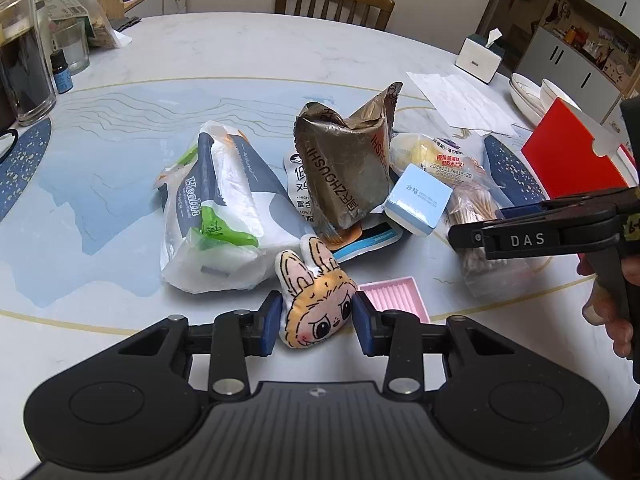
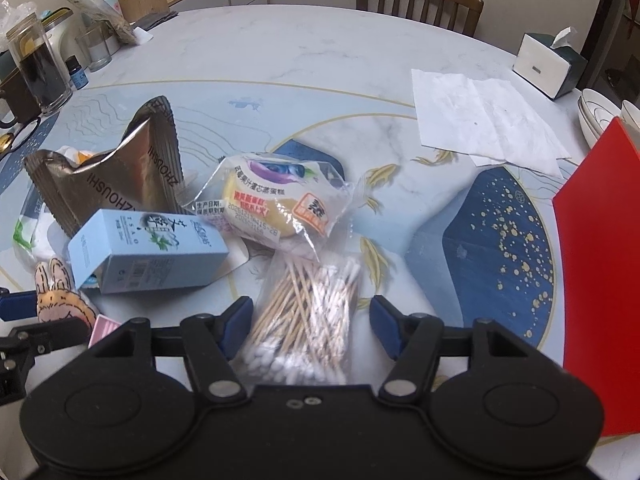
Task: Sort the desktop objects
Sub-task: 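Grasp the bunny-face keychain with the left tool while the right tool grasps the cotton swab bag, then carry the bunny keychain and the cotton swab bag into the red-and-white box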
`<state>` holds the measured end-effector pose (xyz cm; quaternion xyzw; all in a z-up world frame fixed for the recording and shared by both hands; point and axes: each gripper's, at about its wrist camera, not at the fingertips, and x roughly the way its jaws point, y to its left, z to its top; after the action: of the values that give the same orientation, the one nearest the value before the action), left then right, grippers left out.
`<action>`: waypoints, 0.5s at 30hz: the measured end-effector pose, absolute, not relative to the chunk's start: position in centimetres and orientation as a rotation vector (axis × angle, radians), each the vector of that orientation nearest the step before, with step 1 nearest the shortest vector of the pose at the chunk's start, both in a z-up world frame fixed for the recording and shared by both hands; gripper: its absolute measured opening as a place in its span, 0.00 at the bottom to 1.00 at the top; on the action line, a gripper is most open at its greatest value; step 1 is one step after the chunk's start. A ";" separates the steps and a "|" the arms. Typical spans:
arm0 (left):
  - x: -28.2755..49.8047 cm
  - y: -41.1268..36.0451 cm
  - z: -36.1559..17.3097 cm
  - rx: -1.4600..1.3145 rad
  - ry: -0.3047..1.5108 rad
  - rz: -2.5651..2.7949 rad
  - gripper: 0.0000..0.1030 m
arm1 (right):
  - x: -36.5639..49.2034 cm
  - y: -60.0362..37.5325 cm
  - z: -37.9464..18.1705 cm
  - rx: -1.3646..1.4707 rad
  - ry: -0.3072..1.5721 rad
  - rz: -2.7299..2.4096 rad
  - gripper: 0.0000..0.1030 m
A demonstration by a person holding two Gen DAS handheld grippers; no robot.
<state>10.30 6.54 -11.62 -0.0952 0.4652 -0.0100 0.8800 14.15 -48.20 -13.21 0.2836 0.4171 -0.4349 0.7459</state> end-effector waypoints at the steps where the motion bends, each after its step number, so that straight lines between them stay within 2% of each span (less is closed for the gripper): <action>1: 10.3 6.6 -11.6 -0.201 0.970 -0.022 0.35 | 14.1 -48.1 -13.2 0.617 0.913 -0.951 0.50; 5: 10.3 6.6 -11.6 -0.205 0.973 -0.024 0.34 | 13.6 -47.7 -13.0 0.616 0.913 -0.941 0.41; 15: 9.6 6.8 -11.4 -0.217 0.979 -0.028 0.33 | 12.1 -46.4 -12.8 0.639 0.917 -0.925 0.35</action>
<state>9.61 6.83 -11.39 -0.1038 0.4693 -0.0133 0.8768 12.11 -46.38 -12.84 0.2920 0.4193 -0.4228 0.7484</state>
